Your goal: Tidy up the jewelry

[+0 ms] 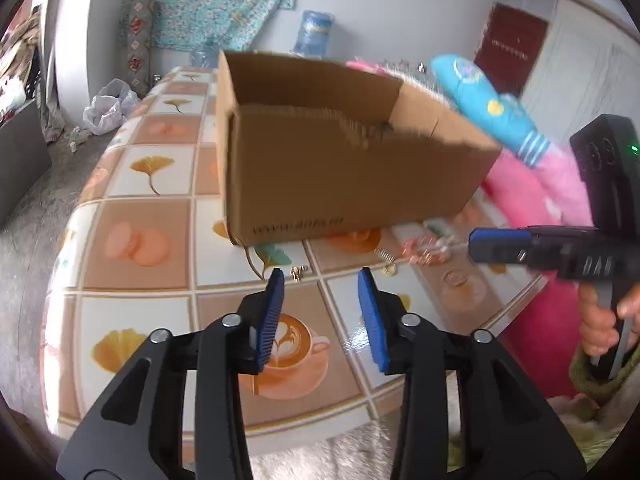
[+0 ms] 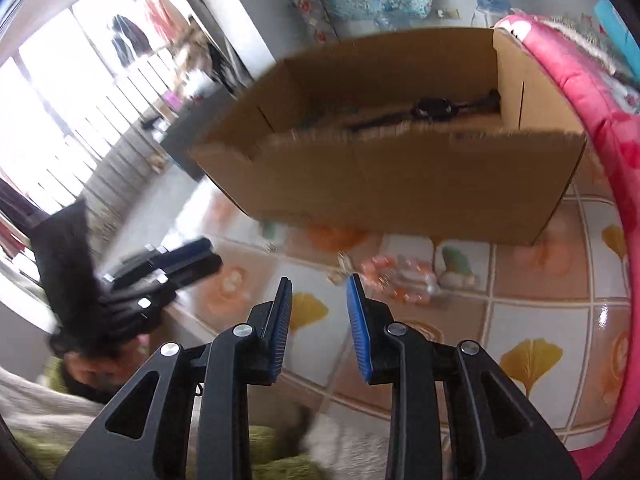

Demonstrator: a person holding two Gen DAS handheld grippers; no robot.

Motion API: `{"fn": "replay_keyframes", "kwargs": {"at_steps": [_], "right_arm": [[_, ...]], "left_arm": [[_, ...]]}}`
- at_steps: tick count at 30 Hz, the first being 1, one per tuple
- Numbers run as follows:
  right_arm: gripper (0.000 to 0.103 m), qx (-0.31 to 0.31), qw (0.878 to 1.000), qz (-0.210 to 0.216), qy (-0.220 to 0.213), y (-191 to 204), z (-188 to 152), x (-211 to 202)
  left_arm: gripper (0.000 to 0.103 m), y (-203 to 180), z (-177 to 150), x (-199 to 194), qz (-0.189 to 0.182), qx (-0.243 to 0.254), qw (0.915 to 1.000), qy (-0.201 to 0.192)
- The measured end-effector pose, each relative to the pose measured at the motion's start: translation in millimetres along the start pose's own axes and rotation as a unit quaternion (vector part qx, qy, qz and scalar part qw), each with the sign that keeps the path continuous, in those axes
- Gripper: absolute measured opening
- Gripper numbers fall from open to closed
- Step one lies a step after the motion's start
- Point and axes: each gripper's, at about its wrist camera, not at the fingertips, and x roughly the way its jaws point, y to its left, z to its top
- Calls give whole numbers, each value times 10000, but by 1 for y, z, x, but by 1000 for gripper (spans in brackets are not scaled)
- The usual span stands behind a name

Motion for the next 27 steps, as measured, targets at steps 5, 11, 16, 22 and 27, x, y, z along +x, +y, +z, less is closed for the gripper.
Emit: {"fn": "replay_keyframes", "kwargs": {"at_steps": [5, 11, 16, 22, 27], "right_arm": [[27, -228, 9996, -59, 170, 16, -11, 16], [27, -280, 9995, 11, 132, 23, -8, 17], [27, -261, 9996, -4, 124, 20, -8, 21], [27, -193, 9998, 36, 101, 14, -8, 22], [27, -297, 9995, 38, 41, 14, -7, 19]], "left_arm": [[24, -7, -3, 25, 382, 479, 9978, 243], [16, -6, -4, 41, 722, 566, 9948, 440], [11, -6, -1, 47, 819, 716, 9929, 476], [0, -7, -4, 46, 840, 878, 9915, 457], [0, -8, -6, 26, 648, 771, 9945, 281]]}}
